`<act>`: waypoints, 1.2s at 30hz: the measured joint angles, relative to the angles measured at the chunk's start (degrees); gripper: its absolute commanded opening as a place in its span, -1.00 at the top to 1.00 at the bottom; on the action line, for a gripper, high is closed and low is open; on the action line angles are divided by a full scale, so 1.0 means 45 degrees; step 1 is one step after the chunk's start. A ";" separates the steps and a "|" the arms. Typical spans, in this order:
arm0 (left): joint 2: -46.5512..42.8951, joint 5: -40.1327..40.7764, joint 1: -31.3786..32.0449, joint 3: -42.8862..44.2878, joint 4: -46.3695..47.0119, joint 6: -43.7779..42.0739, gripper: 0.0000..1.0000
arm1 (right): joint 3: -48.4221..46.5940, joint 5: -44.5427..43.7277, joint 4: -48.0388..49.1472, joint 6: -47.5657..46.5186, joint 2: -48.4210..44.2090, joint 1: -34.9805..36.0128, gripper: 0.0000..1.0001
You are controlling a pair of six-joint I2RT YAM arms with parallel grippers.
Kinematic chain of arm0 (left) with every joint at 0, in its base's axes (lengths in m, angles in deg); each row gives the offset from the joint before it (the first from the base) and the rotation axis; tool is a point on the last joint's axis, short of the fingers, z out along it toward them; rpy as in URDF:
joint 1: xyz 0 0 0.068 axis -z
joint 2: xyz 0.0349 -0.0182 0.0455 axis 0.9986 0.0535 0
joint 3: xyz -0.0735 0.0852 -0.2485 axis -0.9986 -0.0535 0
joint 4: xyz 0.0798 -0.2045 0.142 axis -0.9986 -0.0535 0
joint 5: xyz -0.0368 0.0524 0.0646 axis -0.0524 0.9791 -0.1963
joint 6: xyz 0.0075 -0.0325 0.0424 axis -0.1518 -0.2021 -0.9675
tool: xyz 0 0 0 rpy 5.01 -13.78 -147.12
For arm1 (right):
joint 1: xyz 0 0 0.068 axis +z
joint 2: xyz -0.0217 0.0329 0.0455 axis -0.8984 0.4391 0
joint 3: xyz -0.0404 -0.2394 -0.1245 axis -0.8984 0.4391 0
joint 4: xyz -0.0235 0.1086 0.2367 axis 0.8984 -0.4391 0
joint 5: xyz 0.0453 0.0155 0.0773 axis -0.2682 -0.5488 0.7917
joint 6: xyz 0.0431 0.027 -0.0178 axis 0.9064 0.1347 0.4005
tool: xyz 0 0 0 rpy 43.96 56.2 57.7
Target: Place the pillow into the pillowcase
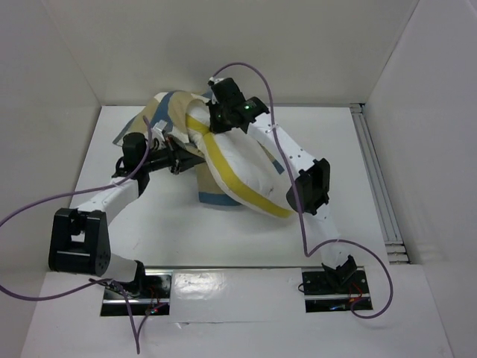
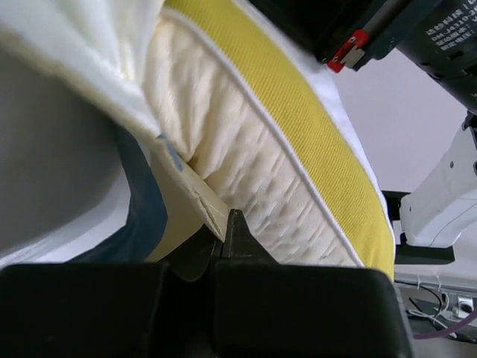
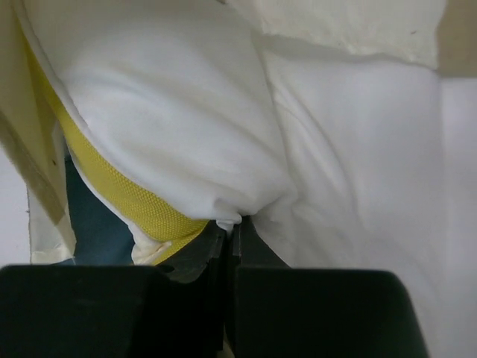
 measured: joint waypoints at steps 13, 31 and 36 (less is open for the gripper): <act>-0.0097 -0.2030 0.0321 0.2705 0.2521 0.1749 1.00 | 0.1467 -0.4163 0.1477 -0.1248 -0.2414 0.1219 1.00; 0.0908 -0.2715 0.0029 0.4284 0.0136 0.0714 1.00 | 0.1001 -0.3968 0.2234 -0.0981 -0.2132 -0.0665 1.00; 0.1535 -0.2875 0.0520 0.5304 0.0636 0.1049 1.00 | 0.1501 -0.5367 0.2220 -0.1880 -0.3206 -0.0350 1.00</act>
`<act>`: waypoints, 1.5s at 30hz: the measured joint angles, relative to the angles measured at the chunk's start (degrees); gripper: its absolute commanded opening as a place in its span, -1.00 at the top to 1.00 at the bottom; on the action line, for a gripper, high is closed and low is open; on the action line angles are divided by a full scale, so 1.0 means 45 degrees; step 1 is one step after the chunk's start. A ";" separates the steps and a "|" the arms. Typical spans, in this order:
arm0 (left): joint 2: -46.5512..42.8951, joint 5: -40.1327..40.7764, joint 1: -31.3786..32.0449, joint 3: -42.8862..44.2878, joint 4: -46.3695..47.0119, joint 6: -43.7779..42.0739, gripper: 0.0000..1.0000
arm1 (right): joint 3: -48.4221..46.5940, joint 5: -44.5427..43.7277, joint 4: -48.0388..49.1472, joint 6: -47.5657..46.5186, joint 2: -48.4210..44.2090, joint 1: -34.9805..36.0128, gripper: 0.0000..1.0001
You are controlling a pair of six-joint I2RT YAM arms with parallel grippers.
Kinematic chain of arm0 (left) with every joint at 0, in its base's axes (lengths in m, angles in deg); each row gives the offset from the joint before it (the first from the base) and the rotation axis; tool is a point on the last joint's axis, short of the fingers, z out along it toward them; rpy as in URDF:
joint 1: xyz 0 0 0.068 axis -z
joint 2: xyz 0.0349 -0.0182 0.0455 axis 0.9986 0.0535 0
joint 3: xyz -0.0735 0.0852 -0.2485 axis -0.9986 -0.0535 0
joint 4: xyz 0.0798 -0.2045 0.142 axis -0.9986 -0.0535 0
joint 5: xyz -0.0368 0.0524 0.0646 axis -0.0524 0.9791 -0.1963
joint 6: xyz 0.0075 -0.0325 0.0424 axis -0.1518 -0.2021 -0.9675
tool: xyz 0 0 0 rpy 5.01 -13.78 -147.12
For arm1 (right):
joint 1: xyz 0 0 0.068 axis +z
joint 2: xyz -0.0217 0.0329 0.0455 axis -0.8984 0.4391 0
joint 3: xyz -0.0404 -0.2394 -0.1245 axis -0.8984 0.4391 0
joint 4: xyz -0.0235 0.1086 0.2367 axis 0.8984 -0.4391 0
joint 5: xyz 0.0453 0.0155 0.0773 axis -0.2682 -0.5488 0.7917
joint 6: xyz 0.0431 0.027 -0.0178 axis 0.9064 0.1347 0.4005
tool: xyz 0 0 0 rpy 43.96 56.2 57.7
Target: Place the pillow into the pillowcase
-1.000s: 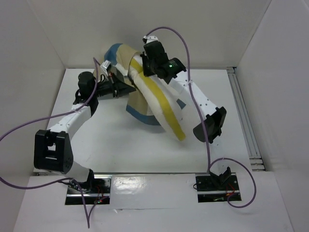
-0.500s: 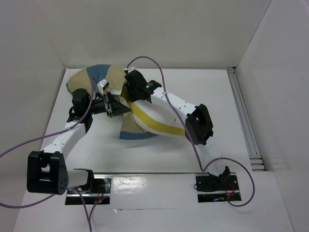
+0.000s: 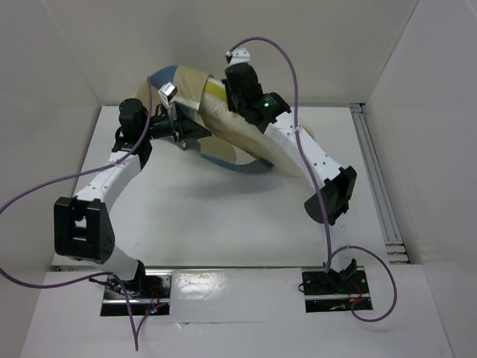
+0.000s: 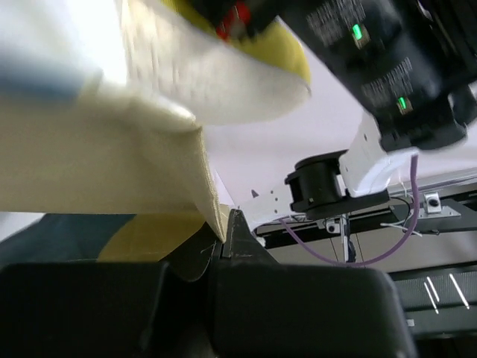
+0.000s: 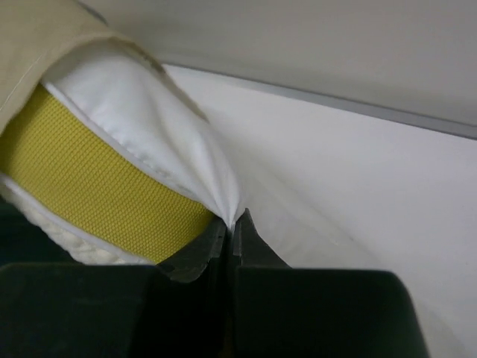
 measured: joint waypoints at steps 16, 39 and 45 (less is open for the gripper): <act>-0.4265 0.0563 -0.1719 -0.5940 -0.6766 -0.4255 -0.27 | 0.6358 0.3147 0.2380 0.1574 -0.0151 0.3667 -0.54; -0.2613 0.7043 -0.0670 -0.0500 -1.3848 -0.7737 0.18 | 1.2293 0.4741 0.2302 0.3264 -0.1962 -0.3585 1.00; -0.0073 0.8359 0.1044 0.0554 -1.4348 -0.7776 -0.02 | 1.5829 0.5309 0.3434 0.5124 -0.3866 -0.0597 1.00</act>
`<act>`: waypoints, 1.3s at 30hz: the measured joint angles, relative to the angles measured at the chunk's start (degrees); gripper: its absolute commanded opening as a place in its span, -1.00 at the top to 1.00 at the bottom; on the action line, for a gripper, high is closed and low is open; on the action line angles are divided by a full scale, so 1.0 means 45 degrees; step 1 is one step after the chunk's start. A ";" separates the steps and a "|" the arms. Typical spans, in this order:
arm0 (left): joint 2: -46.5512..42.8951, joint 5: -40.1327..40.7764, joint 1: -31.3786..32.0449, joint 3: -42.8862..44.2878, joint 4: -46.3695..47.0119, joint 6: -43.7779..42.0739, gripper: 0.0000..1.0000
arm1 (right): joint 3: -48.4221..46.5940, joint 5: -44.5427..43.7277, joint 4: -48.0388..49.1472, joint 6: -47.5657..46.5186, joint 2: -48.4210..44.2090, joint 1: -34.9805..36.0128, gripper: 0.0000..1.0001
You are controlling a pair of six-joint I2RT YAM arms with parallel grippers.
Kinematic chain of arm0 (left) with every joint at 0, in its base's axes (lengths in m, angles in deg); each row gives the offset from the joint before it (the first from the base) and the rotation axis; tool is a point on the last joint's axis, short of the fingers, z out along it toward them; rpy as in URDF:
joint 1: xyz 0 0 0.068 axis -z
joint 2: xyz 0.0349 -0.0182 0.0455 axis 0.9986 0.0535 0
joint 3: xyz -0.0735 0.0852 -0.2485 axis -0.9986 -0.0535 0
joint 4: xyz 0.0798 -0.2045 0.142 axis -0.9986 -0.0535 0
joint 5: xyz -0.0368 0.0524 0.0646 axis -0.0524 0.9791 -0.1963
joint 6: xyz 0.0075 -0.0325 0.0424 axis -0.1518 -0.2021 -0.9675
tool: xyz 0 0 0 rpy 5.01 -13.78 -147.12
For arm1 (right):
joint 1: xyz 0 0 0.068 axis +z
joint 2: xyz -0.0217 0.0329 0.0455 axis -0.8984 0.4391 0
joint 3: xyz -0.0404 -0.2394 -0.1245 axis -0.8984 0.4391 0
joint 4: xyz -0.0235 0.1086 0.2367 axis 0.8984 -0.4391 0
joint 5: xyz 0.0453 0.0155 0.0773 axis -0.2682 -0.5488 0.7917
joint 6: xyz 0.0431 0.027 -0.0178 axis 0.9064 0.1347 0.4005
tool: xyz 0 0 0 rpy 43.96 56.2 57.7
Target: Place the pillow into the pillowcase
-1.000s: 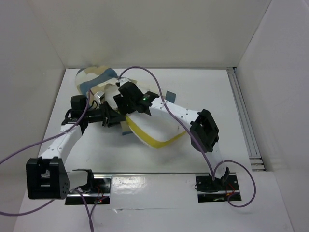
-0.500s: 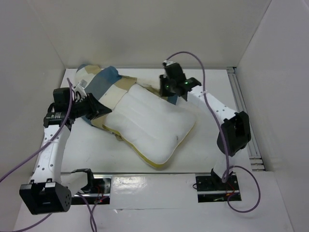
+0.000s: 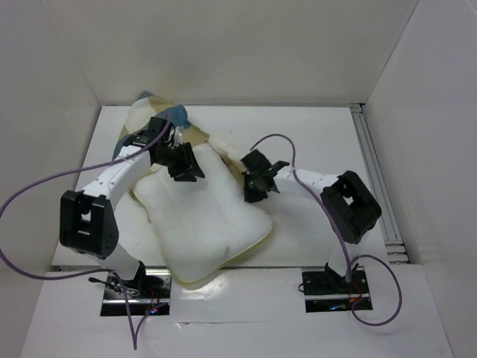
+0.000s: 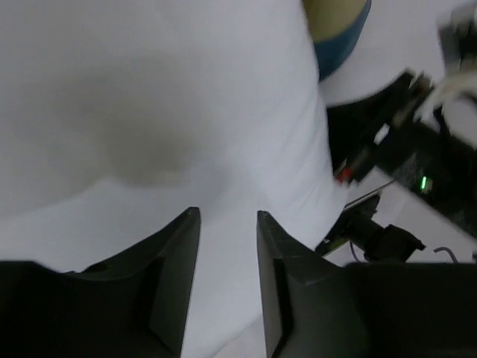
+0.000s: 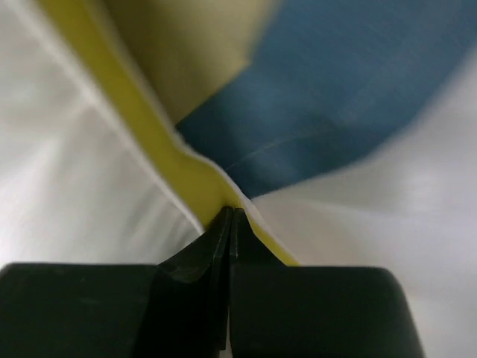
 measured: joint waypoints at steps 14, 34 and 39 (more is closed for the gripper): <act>0.1651 0.4629 0.1326 0.2652 -0.1943 -0.0209 -0.35 | -0.3813 0.0044 -0.1384 -0.1593 -0.0495 0.1229 -0.98; 0.4420 0.5897 0.1195 0.3123 -0.1656 0.0427 1.00 | -0.8170 0.3079 -0.1122 -0.4881 0.5775 0.0466 1.00; 0.4347 0.5071 0.0845 0.3089 -0.1341 0.0539 1.00 | -0.7276 0.3774 -0.0525 -0.4721 0.5319 0.0267 1.00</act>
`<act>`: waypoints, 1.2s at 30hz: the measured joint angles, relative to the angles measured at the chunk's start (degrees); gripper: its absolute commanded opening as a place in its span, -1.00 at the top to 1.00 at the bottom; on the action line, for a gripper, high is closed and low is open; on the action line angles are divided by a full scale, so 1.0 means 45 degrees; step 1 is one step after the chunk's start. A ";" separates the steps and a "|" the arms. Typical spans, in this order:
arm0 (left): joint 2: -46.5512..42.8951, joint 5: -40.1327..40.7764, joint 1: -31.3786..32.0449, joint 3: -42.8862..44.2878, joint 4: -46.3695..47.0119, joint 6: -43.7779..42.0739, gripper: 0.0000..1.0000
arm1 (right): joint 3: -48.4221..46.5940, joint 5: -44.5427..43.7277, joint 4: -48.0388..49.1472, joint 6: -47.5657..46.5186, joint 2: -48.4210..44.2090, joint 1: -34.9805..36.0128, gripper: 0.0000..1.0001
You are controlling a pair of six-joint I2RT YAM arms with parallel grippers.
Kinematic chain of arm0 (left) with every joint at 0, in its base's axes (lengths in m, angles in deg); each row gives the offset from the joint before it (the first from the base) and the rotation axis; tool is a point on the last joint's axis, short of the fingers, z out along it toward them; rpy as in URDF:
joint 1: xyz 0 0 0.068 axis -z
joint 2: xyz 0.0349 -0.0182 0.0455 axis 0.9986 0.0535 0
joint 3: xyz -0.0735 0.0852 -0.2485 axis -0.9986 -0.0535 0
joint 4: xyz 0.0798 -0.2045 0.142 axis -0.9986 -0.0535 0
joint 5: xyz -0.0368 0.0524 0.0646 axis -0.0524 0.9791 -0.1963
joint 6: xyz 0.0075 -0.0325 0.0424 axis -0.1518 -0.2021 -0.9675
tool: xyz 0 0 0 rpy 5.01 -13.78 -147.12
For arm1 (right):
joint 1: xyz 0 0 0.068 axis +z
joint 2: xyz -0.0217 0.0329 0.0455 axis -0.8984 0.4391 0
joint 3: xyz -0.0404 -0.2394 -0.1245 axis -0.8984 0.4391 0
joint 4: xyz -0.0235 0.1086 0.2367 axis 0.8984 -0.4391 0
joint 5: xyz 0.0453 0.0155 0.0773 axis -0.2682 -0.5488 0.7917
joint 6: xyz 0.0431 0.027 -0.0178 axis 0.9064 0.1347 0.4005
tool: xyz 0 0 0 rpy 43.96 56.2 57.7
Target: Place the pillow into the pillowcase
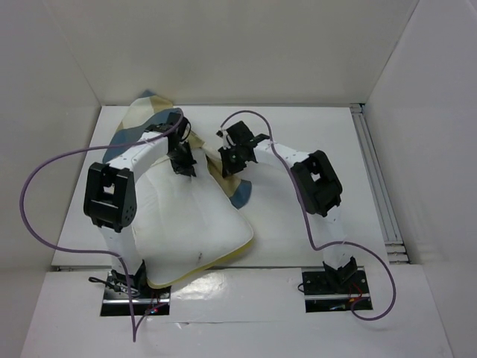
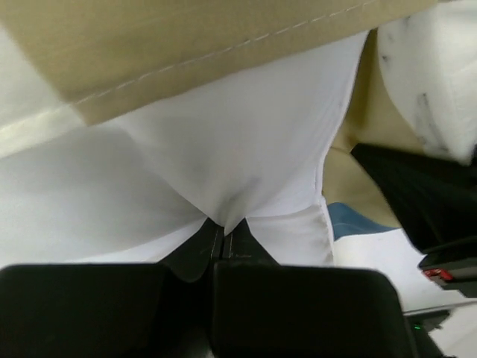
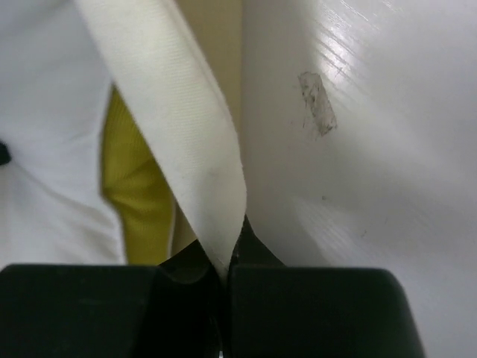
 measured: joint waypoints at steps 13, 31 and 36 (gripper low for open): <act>-0.2492 -0.1647 -0.0248 0.0685 0.1243 0.1404 1.00 | 0.1282 0.1379 0.1263 0.0219 -0.1928 -0.0311 1.00; -0.1234 -0.0952 0.0146 0.2458 0.0913 0.3366 1.00 | 0.6868 0.3963 0.1277 0.0340 -0.7689 0.2492 1.00; -0.0015 -0.0894 0.0923 0.2720 0.0981 0.3818 1.00 | 0.7966 0.3264 0.1326 0.0947 -0.7572 0.3104 1.00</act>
